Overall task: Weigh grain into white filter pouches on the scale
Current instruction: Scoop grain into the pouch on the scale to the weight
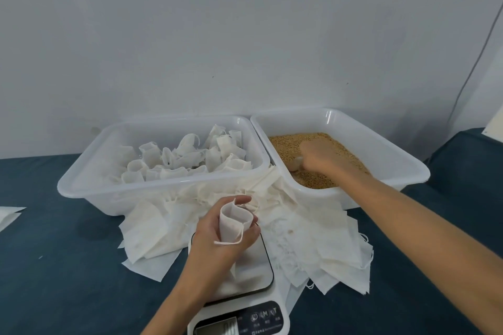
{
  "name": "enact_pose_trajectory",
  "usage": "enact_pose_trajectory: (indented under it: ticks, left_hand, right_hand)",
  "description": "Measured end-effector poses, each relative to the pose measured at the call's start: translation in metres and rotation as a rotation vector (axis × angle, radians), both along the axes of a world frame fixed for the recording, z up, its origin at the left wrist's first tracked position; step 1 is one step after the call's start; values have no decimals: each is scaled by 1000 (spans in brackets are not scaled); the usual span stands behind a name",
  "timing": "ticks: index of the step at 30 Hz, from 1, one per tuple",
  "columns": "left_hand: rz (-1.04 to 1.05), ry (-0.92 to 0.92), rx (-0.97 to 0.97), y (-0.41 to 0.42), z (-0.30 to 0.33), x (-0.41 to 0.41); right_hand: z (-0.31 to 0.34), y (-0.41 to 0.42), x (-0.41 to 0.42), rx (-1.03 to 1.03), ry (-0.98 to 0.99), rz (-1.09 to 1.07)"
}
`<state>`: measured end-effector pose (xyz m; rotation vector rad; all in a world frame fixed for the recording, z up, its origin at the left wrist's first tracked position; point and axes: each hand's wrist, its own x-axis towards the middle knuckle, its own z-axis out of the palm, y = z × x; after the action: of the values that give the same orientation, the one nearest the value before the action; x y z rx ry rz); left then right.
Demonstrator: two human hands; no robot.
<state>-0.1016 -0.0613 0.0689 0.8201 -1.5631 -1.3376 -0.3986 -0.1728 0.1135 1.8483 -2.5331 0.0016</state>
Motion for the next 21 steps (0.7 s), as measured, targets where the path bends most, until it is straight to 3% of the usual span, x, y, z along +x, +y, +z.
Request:
enact_pose_trajectory:
  ticks: [6, 12, 21]
  left_hand:
    - [-11, 21, -5, -2, 0, 1]
    - [-7, 9, -10, -2, -1, 0]
    - [-2, 13, 4, -2, 0, 0]
  right_hand:
    - [4, 7, -4, -103, -73, -100]
    - [22, 36, -16, -128, 80, -140]
    - [30, 59, -39, -197, 44, -174]
